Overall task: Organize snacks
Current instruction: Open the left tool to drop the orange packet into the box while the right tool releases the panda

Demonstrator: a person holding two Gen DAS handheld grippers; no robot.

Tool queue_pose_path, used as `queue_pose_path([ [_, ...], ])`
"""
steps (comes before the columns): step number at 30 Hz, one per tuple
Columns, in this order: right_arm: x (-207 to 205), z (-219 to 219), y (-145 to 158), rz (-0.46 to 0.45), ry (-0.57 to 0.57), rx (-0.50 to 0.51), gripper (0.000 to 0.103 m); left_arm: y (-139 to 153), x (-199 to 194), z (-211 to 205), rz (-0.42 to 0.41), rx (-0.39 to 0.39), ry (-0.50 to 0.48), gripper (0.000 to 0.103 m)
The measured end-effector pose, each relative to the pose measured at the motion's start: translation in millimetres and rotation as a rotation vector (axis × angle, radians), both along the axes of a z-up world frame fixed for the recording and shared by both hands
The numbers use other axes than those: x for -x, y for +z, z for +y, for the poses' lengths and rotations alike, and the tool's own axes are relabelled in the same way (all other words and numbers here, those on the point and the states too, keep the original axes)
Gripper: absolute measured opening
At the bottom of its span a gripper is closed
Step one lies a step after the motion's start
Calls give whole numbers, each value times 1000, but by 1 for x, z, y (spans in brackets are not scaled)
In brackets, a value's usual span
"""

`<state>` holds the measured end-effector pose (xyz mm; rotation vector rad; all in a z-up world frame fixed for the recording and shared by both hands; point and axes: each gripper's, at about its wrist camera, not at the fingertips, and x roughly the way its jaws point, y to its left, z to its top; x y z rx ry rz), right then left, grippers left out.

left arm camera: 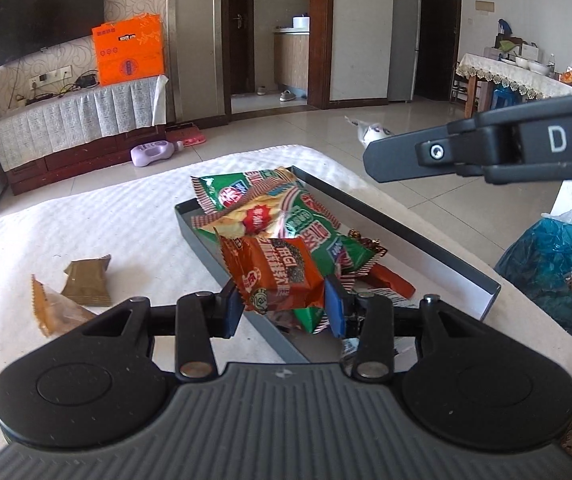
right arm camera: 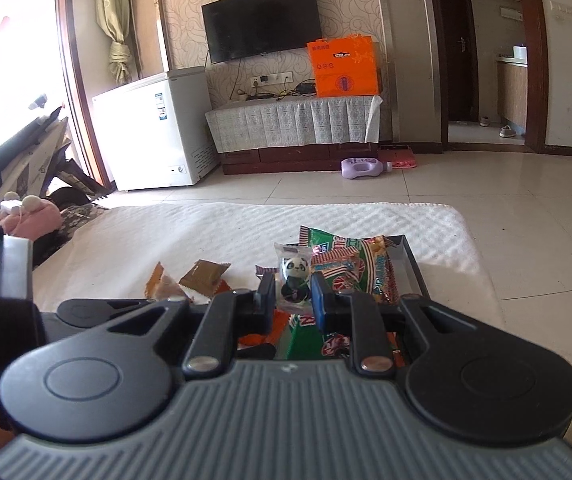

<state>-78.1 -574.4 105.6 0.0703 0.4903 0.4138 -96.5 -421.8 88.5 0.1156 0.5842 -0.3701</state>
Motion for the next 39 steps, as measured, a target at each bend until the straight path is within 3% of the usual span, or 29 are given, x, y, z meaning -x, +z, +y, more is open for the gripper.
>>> queue_pose_path([
  [15,-14,-7,-19,74,-37,32,22,-22,-7,-53,55,60,-118,48],
  [33,-21,-13,-26,100,-61,9,22,-40,-4,-49,66,50,-114,49],
  [36,-23,-12,-29,108,-62,15,22,-40,0,-47,63,52,-115,52],
  [39,-27,-11,-33,121,-67,26,22,-39,5,-44,45,51,-116,63],
])
